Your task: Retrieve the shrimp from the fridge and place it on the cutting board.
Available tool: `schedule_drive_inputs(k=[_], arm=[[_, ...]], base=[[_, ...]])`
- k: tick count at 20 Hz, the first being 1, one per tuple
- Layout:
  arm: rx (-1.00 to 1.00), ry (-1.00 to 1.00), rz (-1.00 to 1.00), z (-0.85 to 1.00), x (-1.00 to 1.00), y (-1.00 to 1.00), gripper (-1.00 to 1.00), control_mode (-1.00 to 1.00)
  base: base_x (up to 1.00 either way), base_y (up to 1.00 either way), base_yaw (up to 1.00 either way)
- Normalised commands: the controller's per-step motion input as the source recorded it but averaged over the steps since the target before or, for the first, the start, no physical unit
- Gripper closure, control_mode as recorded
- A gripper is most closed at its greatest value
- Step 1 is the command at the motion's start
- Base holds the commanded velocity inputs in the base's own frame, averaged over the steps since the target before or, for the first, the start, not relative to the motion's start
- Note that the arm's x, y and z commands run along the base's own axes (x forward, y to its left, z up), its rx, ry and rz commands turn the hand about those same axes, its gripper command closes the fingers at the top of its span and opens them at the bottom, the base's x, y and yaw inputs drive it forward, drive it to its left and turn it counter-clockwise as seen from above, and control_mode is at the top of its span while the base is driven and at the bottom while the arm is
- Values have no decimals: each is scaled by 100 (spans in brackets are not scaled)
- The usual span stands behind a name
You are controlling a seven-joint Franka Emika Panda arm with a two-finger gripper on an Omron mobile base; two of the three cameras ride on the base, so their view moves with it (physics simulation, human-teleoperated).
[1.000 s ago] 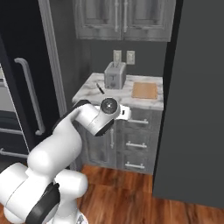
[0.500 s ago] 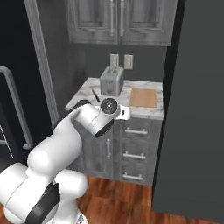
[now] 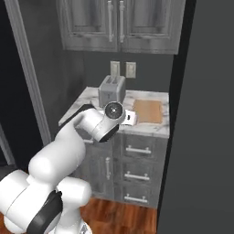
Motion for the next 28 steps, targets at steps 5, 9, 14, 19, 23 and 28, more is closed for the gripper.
schedule_drive_inputs(k=[5, 9, 14, 19, 23, 28], arm=[[0, 0, 0, 0, 0, 0, 100, 100], [0, 0, 0, 0, 0, 0, 100, 100], [0, 0, 0, 0, 0, 0, 100, 100], [0, 0, 0, 0, 0, 0, 100, 100], [0, 0, 0, 0, 0, 0, 100, 100], [0, 0, 0, 0, 0, 0, 100, 100]], base=[[52, -33, 0], [53, -37, 0], [55, -32, 0], [56, -24, 0], [55, -19, 0], [46, -17, 0]])
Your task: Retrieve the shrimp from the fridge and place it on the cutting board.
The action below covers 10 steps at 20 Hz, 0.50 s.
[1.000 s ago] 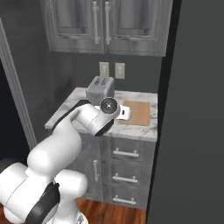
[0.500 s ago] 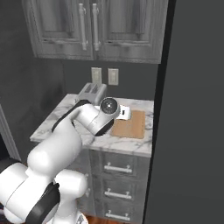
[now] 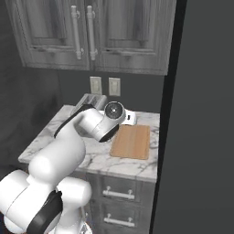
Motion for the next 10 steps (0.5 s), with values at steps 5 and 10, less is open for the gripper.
schedule_drive_inputs(k=[5, 10], arm=[[0, 0, 0, 0, 0, 0, 100, 100], [0, 0, 0, 0, 0, 0, 100, 100]], base=[[48, -14, 0], [52, -11, 0]])
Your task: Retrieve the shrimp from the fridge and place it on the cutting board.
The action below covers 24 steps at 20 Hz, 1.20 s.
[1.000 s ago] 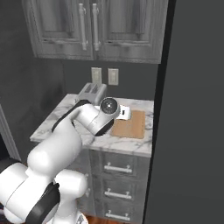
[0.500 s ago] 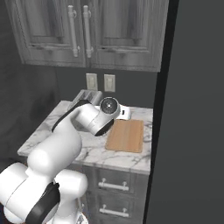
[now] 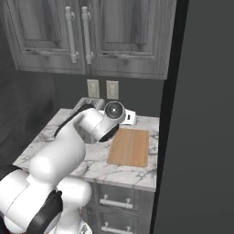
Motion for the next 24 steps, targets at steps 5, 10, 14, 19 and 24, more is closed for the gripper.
schedule_drive_inputs(k=[5, 10, 14, 19, 24], arm=[[0, 0, 0, 0, 0, 0, 100, 100], [0, 1, 0, 0, 2, 0, 100, -100], [0, 11, 0, 0, 8, 0, 100, -100], [0, 16, 0, -4, 19, -3, 100, -100], [0, 6, 0, -22, 23, -15, 100, -100]], base=[[53, -10, 0], [26, -3, 0], [0, 0, 0], [0, 0, 0], [0, 0, 0]])
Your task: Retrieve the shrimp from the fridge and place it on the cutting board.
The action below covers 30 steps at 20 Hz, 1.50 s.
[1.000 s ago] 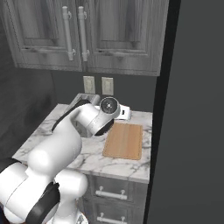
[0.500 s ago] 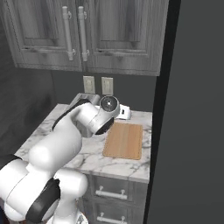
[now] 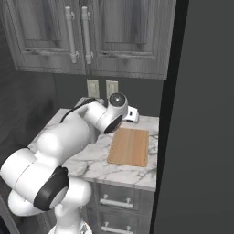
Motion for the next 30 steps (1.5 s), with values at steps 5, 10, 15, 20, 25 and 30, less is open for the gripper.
schedule_drive_inputs(k=[5, 10, 15, 20, 25, 30], arm=[[0, 1, 0, -42, 20, -15, 100, -100], [0, 0, 0, -50, 21, -8, 100, -100], [0, 5, 0, -44, 15, -9, 100, -100], [0, 12, 0, -35, 2, -11, 100, -100], [0, 11, 0, -31, 9, -9, 100, -100], [0, 6, 0, -34, 19, -7, 100, -100]], base=[[0, 0, 0], [0, 0, 0], [0, 0, 0], [0, 0, 0], [0, 0, 0], [0, 0, 0]])
